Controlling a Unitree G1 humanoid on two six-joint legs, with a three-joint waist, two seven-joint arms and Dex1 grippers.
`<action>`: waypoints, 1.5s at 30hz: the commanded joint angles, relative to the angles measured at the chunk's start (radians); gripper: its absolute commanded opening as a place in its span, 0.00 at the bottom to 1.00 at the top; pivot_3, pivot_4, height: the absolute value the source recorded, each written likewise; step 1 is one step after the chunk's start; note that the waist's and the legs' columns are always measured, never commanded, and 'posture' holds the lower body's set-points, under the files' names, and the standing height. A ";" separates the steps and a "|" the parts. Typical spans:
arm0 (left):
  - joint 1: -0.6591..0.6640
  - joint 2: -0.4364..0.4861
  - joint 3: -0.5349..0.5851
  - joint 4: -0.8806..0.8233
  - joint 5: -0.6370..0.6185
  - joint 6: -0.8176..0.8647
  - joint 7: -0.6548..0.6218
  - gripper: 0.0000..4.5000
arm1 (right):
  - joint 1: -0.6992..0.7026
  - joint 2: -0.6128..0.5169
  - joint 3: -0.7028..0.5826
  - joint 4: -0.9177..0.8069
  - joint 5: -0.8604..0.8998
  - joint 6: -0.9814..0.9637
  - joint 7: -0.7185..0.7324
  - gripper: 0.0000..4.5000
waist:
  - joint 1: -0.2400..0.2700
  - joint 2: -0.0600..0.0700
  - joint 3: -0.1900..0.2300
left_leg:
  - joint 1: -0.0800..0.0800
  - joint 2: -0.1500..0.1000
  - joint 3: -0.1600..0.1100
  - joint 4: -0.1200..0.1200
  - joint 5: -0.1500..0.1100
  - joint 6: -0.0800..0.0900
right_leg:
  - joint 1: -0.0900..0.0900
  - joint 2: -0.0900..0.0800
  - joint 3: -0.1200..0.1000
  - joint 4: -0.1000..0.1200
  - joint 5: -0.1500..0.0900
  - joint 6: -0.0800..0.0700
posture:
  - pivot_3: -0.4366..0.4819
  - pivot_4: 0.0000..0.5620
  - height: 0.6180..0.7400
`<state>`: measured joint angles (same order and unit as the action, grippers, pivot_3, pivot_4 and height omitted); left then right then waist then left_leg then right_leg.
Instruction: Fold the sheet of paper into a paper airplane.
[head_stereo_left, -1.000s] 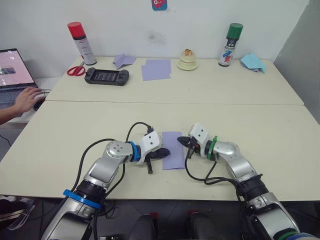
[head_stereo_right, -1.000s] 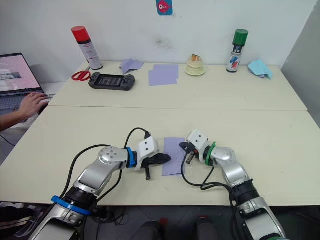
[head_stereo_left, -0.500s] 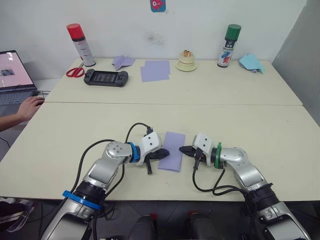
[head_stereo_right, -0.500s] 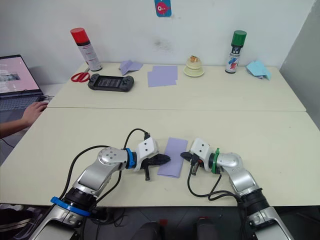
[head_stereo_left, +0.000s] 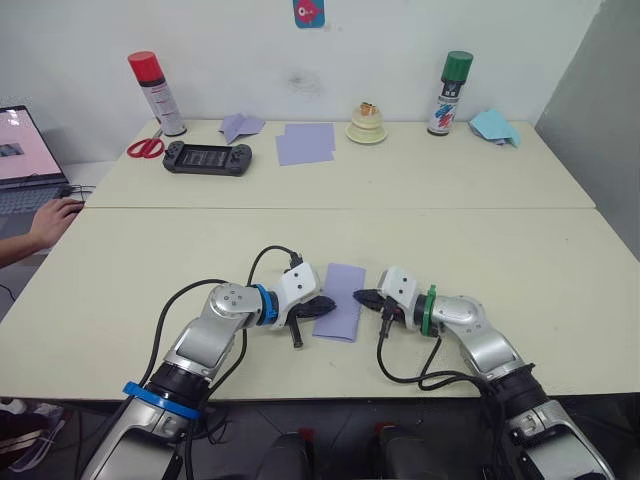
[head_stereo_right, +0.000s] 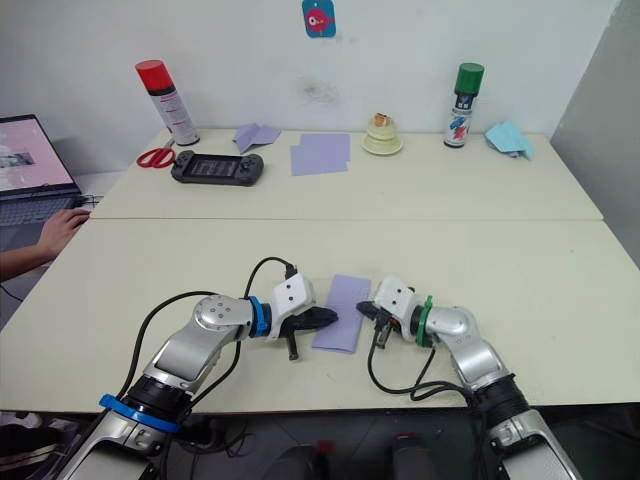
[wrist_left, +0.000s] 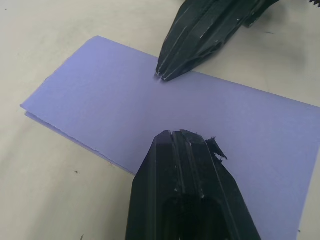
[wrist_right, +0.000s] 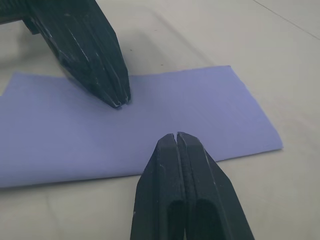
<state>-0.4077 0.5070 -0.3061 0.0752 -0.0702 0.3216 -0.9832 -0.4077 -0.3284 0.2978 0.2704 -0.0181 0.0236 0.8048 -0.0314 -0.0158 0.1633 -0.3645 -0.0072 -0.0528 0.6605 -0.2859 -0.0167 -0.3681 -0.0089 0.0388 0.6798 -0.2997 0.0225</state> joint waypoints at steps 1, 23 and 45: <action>0.014 -0.004 -0.041 0.004 0.017 0.026 -0.016 0.00 | 0.005 -0.002 0.015 0.064 -0.039 0.010 -0.024 0.01 | 0.000 0.000 0.000 | 0.000 0.000 0.000 0.000 0.000 0.000 | 0.000 0.000 0.000 0.000 0.000 0.000 | 0.48 0.27 1.00; 0.022 0.005 -0.057 0.009 0.032 0.028 -0.033 0.00 | 0.082 -0.031 0.031 -0.155 0.099 0.183 0.122 0.01 | 0.004 0.001 0.001 | -0.008 0.000 -0.001 -0.001 -0.001 -0.001 | -0.004 -0.001 -0.001 -0.002 0.002 -0.004 | 0.48 0.27 1.00; 0.023 0.003 -0.067 0.004 0.036 0.034 -0.032 0.00 | 0.221 -0.128 0.103 -0.271 0.114 0.213 0.200 0.01 | 0.005 0.000 0.000 | -0.009 0.000 -0.001 -0.001 -0.001 -0.001 | -0.004 -0.001 -0.002 -0.005 0.001 -0.003 | 0.48 0.27 1.00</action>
<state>-0.4079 0.5066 -0.3202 0.0420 -0.0689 0.3343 -1.0060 -0.2182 -0.4376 0.3385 -0.0259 0.1162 0.1893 0.9633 -0.0263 -0.0162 0.1630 -0.3733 -0.0076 -0.0539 0.6594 -0.2868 -0.0176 -0.3717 -0.0097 0.0372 0.6752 -0.2986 0.0192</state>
